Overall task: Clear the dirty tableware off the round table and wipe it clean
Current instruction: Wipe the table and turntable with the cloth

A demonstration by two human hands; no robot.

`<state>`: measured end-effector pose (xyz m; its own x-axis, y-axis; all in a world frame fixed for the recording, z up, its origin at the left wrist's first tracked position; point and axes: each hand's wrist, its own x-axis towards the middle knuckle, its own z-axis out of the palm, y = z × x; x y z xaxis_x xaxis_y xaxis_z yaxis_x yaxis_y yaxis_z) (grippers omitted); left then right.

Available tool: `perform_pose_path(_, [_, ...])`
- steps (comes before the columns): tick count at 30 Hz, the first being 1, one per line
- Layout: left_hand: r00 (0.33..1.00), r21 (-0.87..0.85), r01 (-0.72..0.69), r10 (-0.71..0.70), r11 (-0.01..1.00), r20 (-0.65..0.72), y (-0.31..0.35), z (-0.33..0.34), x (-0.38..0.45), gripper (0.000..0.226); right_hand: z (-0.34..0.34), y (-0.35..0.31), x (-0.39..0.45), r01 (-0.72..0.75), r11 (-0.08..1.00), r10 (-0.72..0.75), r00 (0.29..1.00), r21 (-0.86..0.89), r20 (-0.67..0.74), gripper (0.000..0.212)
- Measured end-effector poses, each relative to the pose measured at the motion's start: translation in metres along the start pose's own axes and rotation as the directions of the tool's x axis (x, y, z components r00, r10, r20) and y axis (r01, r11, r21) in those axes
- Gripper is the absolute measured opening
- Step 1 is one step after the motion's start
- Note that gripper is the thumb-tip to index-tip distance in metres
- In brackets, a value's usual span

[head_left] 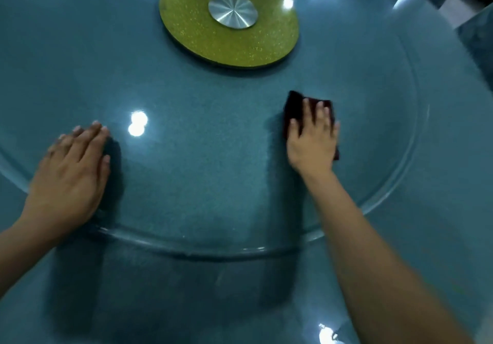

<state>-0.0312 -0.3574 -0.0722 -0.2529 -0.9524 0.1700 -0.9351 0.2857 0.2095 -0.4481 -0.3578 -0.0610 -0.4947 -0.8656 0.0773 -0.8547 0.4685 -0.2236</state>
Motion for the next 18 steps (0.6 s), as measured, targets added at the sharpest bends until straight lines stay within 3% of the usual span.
perform_pose_path(2, [1.0,0.018,0.022,-0.022,1.0,-0.001,-0.012,0.002,0.002,0.055,0.011,-0.053,-0.074,0.287,0.955,-0.288,0.958,0.078,0.002,0.062])
perform_pose_path(4, [0.999,0.048,0.034,-0.035,0.998,0.014,-0.036,0.007,0.012,0.054,0.015,-0.095,-0.155,0.538,0.828,-0.554,0.829,0.156,0.079,0.061])
perform_pose_path(6, [0.987,0.068,0.146,-0.141,0.987,-0.072,-0.058,0.017,0.029,0.06,0.008,-0.106,-0.204,0.642,0.743,-0.669,0.723,0.19,0.174,0.061])
perform_pose_path(8, [0.975,0.102,0.202,-0.191,0.974,-0.111,-0.061,0.025,0.038,0.061,0.004,-0.08,-0.199,0.648,0.741,-0.671,0.728,0.176,0.142,0.06])
perform_pose_path(11, [0.953,0.083,0.293,-0.298,0.952,0.049,-0.029,0.016,0.042,0.067,-0.005,-0.005,-0.15,0.471,0.879,-0.476,0.876,0.069,0.077,0.059])
perform_pose_path(13, [0.966,0.037,0.249,-0.251,0.968,0.059,0.006,0.001,0.032,0.066,-0.013,0.056,-0.107,0.211,0.977,-0.211,0.977,-0.039,0.009,0.061])
perform_pose_path(14, [0.98,0.044,0.191,-0.193,0.981,0.048,0.023,-0.005,0.028,0.064,-0.02,0.08,-0.089,0.046,0.998,-0.046,0.999,-0.045,-0.005,0.063])
perform_pose_path(16, [0.994,0.032,0.104,-0.105,0.994,0.011,0.059,-0.013,0.019,0.06,-0.023,0.088,-0.075,-0.237,0.972,0.236,0.971,-0.007,-0.019,0.067])
perform_pose_path(17, [0.998,-0.011,0.063,-0.063,0.998,0.012,0.07,-0.008,0.016,0.059,-0.02,0.071,-0.08,-0.285,0.958,0.285,0.958,-0.002,-0.041,0.068])
perform_pose_path(18, [0.999,-0.028,0.045,-0.044,0.999,0.029,0.082,-0.006,0.012,0.059,-0.015,0.044,-0.094,-0.234,0.972,0.234,0.97,0.001,-0.062,0.067])
